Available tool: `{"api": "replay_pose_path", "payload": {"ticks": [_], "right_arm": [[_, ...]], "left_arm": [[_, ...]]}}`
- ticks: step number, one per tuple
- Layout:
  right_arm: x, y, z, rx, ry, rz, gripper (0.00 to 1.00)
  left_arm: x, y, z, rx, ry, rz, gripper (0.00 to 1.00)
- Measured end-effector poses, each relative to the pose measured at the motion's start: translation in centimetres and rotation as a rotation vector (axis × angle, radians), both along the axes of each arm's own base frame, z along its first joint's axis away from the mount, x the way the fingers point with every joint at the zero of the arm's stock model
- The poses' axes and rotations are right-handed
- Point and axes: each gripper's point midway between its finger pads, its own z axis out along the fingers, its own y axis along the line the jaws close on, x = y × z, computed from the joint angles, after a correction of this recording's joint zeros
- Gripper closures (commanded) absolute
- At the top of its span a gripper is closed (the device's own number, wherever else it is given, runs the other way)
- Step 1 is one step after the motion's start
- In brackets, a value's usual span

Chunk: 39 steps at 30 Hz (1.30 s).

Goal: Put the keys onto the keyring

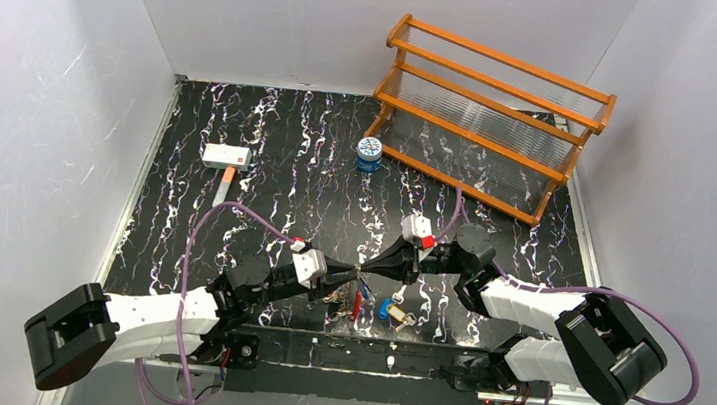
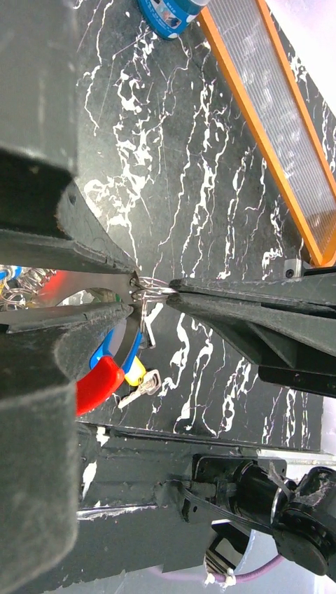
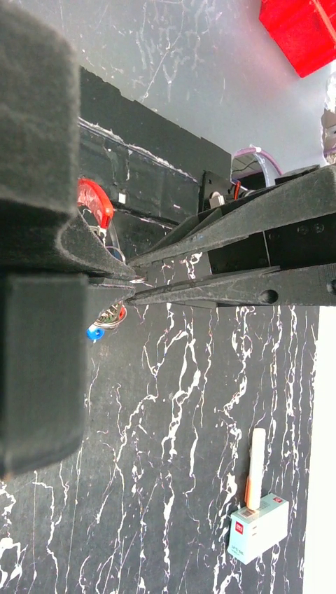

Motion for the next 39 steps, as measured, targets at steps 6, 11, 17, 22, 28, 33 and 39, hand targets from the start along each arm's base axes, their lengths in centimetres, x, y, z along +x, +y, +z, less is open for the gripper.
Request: {"api": "replay_pose_path", "payload": {"ticks": [6, 11, 17, 22, 28, 33, 39], "right_arm": [[0.0, 0.0, 0.2, 0.008, -0.008, 0.001, 0.99], [0.0, 0.0, 0.2, 0.009, -0.01, 0.002, 0.99], [0.0, 0.1, 0.2, 0.009, -0.008, 0.002, 0.99], [-0.1, 0.1, 0.2, 0.009, -0.007, 0.004, 0.99], [-0.1, 0.1, 0.2, 0.009, -0.006, 0.004, 0.99], [-0.1, 0.1, 0.2, 0.009, -0.006, 0.004, 0.99], [-0.1, 0.1, 0.2, 0.009, -0.004, 0.004, 0.99]], "left_arm": [[0.0, -0.2, -0.3, 0.009, 0.007, -0.004, 0.78], [0.0, -0.2, -0.1, 0.001, 0.009, -0.003, 0.76], [-0.1, -0.1, 1.4, -0.046, -0.012, -0.001, 0.89], [-0.1, -0.1, 1.7, -0.058, -0.017, 0.001, 0.89], [0.0, -0.1, 1.3, -0.045, -0.008, 0.004, 0.8], [0.1, -0.1, 1.2, -0.043, -0.005, 0.012, 0.84], [0.1, -0.1, 1.1, -0.042, -0.004, 0.013, 0.96]]}}
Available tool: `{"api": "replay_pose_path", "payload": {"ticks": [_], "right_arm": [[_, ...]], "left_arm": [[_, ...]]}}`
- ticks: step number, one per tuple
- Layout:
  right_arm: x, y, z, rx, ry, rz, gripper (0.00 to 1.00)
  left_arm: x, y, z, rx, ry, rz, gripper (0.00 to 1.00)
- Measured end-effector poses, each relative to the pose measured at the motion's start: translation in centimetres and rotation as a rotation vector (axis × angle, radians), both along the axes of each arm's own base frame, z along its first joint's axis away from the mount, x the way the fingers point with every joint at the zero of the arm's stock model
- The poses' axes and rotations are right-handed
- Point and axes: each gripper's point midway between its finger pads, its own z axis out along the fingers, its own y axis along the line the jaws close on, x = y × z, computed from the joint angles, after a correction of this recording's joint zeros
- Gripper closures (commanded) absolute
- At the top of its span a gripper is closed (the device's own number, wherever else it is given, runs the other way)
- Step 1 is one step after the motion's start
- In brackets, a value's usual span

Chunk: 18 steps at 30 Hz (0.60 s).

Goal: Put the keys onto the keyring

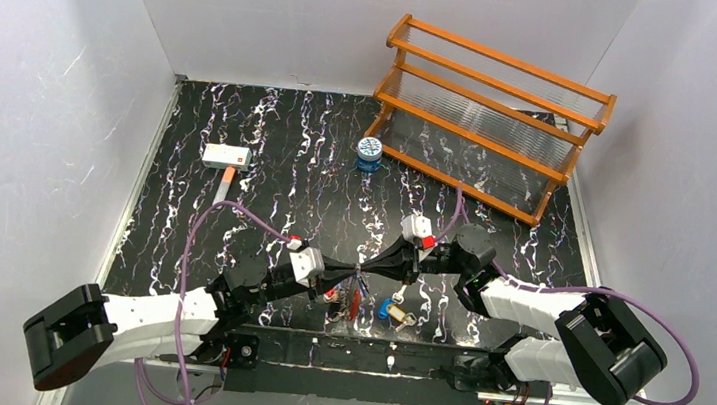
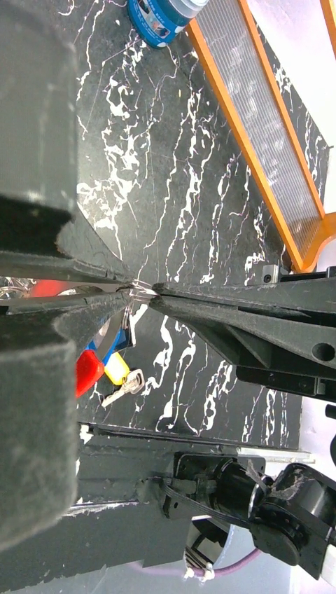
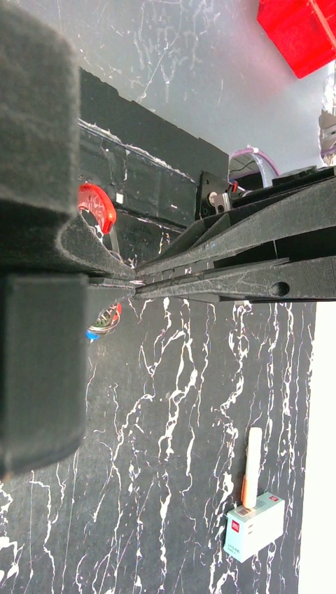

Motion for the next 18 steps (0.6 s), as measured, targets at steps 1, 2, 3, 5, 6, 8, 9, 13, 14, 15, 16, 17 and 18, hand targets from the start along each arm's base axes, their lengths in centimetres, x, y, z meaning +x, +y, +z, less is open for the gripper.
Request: {"api": "replay_pose_path", "payload": {"ticks": [1, 2, 3, 5, 6, 8, 9, 13, 14, 15, 16, 17, 18], "right_arm": [[0.0, 0.0, 0.0, 0.0, 0.0, 0.0, 0.99], [0.0, 0.0, 0.0, 0.0, 0.0, 0.0, 0.99], [0.0, 0.0, 0.0, 0.0, 0.001, 0.001, 0.99], [0.0, 0.0, 0.0, -0.001, 0.001, 0.001, 0.99], [0.0, 0.0, 0.0, -0.001, 0.001, 0.001, 0.99], [0.0, 0.0, 0.0, -0.001, 0.001, 0.001, 0.96], [0.0, 0.0, 0.0, -0.001, 0.001, 0.0, 0.88], [0.1, 0.0, 0.2, 0.002, -0.005, -0.011, 0.58], [0.2, -0.1, 0.4, 0.007, -0.013, -0.016, 0.53], [0.2, -0.2, 0.7, 0.014, -0.022, -0.023, 0.47], [0.3, -0.2, 1.1, 0.021, -0.033, -0.033, 0.41], [0.4, -0.3, 1.5, 0.03, -0.049, -0.043, 0.36], [0.5, -0.4, 1.8, 0.037, -0.062, -0.056, 0.32]], "left_arm": [[0.0, 0.0, 0.0, 0.001, 0.0, 0.0, 1.0], [0.0, 0.0, -0.1, 0.003, 0.001, 0.0, 1.0], [0.0, 0.0, -0.1, 0.005, 0.001, 0.0, 1.0], [0.1, -0.1, -0.2, 0.005, -0.001, 0.0, 1.0], [0.1, -0.1, -0.2, 0.005, -0.002, 0.0, 1.0], [0.1, -0.1, -0.1, 0.004, -0.002, 0.0, 1.0], [0.1, -0.1, -0.1, 0.004, -0.003, 0.001, 1.0], [0.2, 0.1, 0.0, 0.004, -0.011, 0.008, 1.0], [0.2, 0.2, 0.0, 0.008, -0.015, 0.011, 1.0], [0.2, 0.2, 0.0, 0.01, -0.02, 0.013, 1.0], [0.2, 0.3, 0.1, 0.011, -0.027, 0.015, 1.0], [0.3, 0.4, 0.1, 0.016, -0.035, 0.018, 1.0], [0.3, 0.5, 0.1, 0.021, -0.043, 0.019, 1.0]]}}
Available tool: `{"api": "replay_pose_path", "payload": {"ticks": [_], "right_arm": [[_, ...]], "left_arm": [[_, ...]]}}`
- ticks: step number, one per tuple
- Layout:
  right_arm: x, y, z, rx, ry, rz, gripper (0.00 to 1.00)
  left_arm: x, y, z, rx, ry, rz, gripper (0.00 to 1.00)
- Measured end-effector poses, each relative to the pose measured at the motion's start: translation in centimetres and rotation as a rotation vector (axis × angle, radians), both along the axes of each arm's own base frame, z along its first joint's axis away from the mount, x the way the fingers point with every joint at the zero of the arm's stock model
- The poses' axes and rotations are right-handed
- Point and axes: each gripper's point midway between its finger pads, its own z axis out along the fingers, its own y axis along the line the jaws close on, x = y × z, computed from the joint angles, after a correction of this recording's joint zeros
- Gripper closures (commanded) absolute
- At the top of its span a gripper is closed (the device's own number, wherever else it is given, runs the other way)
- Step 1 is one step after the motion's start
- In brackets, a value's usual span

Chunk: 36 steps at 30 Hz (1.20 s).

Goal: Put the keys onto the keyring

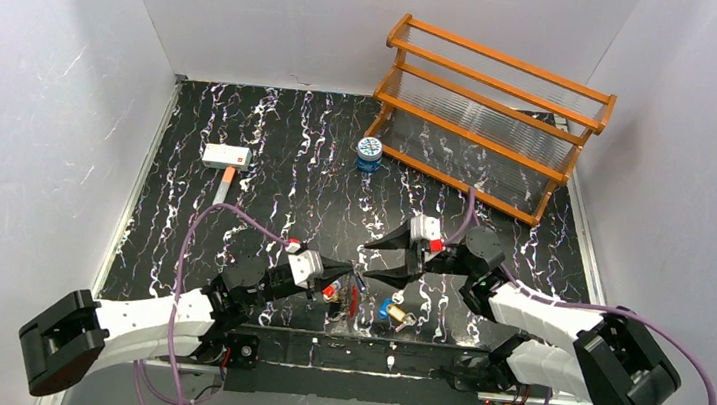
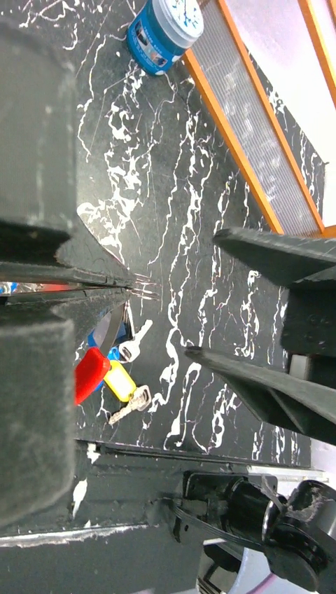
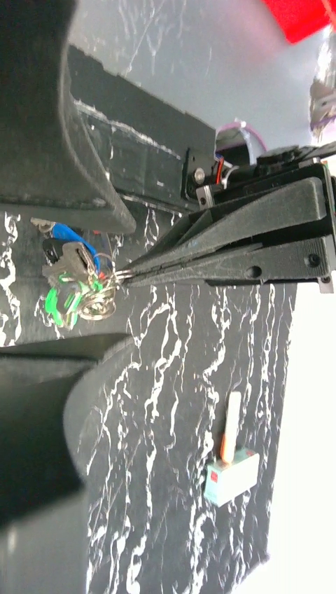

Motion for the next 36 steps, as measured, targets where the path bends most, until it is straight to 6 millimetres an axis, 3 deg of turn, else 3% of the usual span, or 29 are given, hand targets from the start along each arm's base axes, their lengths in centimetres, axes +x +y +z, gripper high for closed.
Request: {"api": "replay_pose_path", "payload": {"ticks": [5, 9, 14, 19, 24, 27, 34, 36], "right_arm": [[0.6, -0.4, 1.3, 0.024, -0.04, -0.061, 0.12], [1.0, -1.1, 1.7, 0.037, -0.039, -0.126, 0.02], [2.0, -2.3, 1.9, 0.062, 0.014, -0.256, 0.01], [4.5, -3.7, 1.6, 0.062, 0.173, -0.458, 0.01], [7.4, -5.7, -1.2, -0.037, 0.444, -0.719, 0.02], [7.8, -7.2, -3.1, -0.095, 0.576, -0.835, 0.01], [5.4, -9.5, -7.9, -0.285, 0.867, -0.958, 0.01], [4.5, -10.1, -9.0, -0.34, 0.941, -0.984, 0.08]], "left_arm": [[0.0, 0.5, -0.7, 0.067, -0.048, -0.002, 1.0], [0.0, 0.8, -1.0, 0.154, -0.097, -0.012, 1.0], [0.5, 1.1, -0.1, 0.246, -0.154, -0.012, 1.0], [0.9, 1.7, -0.8, 0.328, -0.137, 0.007, 1.0], [1.1, 2.5, -2.1, 0.358, -0.063, 0.051, 1.0], [1.2, 2.8, -2.0, 0.342, -0.028, 0.079, 1.0], [1.4, 3.1, -2.2, 0.309, 0.015, 0.114, 1.0], [1.4, 3.1, -2.3, 0.308, 0.022, 0.117, 1.0]]}}
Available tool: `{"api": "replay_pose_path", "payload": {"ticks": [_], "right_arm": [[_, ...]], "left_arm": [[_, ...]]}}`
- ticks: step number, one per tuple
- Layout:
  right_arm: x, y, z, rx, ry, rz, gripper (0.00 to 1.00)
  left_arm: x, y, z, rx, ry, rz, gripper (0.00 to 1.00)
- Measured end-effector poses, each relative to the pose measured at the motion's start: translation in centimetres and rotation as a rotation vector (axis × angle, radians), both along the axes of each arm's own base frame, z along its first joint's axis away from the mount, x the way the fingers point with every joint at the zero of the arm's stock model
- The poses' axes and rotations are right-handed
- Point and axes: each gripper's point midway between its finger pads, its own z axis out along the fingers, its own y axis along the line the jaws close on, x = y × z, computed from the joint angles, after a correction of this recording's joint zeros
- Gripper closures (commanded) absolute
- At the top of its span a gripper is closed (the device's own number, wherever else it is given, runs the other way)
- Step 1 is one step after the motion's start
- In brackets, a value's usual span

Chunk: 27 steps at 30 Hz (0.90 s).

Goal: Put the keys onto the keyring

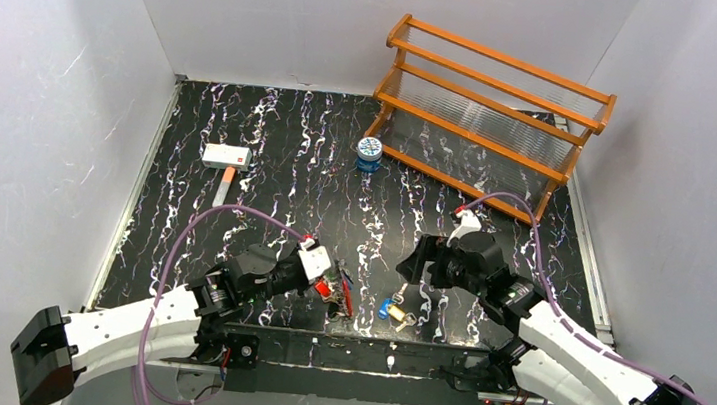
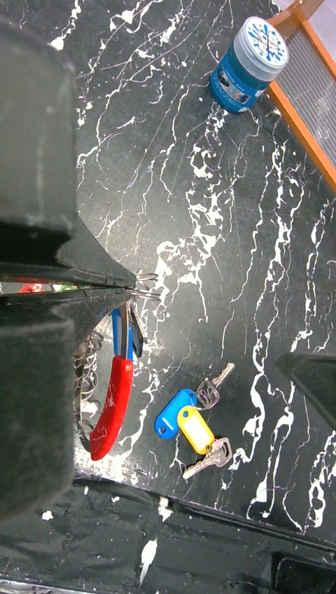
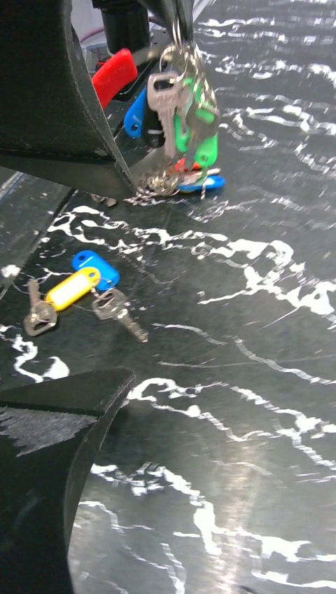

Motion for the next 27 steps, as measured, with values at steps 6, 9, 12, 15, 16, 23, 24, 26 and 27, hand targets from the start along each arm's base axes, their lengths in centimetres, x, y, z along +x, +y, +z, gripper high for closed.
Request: {"api": "replay_pose_path", "payload": {"ticks": [6, 9, 12, 15, 16, 23, 24, 26, 27], "right_arm": [[-2.3, -0.9, -2.8, -0.068, 0.237, -0.044, 0.33], [-3.4, -1.1, -3.7, -0.077, 0.324, -0.064, 0.4], [-4.3, -1.1, -3.9, -0.063, 0.389, -0.084, 0.46], [-5.0, -1.2, -4.2, -0.052, 0.452, -0.109, 0.47], [-5.3, -1.2, -4.4, -0.055, 0.478, -0.114, 0.46], [-7.5, -1.8, -5.9, -0.09, 0.638, -0.146, 0.5], [-7.7, -1.8, -5.9, -0.09, 0.647, -0.146, 0.52], [-8.1, -1.7, -6.2, -0.083, 0.67, -0.148, 0.59], [-8.3, -1.8, -6.3, -0.081, 0.681, -0.149, 0.6]], "left_arm": [[0.1, -0.3, 0.2, -0.017, 0.005, 0.004, 1.0], [0.2, -0.3, 0.1, -0.019, 0.006, 0.005, 1.0], [0.1, -0.3, -0.2, -0.021, 0.011, 0.007, 1.0], [0.1, -0.3, -0.3, -0.021, 0.015, 0.008, 1.0], [0.1, -0.3, -0.3, -0.022, 0.015, 0.008, 1.0], [0.1, -0.3, -0.2, -0.028, 0.015, 0.01, 1.0], [0.2, -0.3, -0.1, -0.03, 0.014, 0.01, 1.0], [0.2, -0.4, -0.1, -0.035, 0.011, 0.01, 1.0], [0.2, -0.4, -0.1, -0.035, 0.011, 0.01, 1.0]]}}
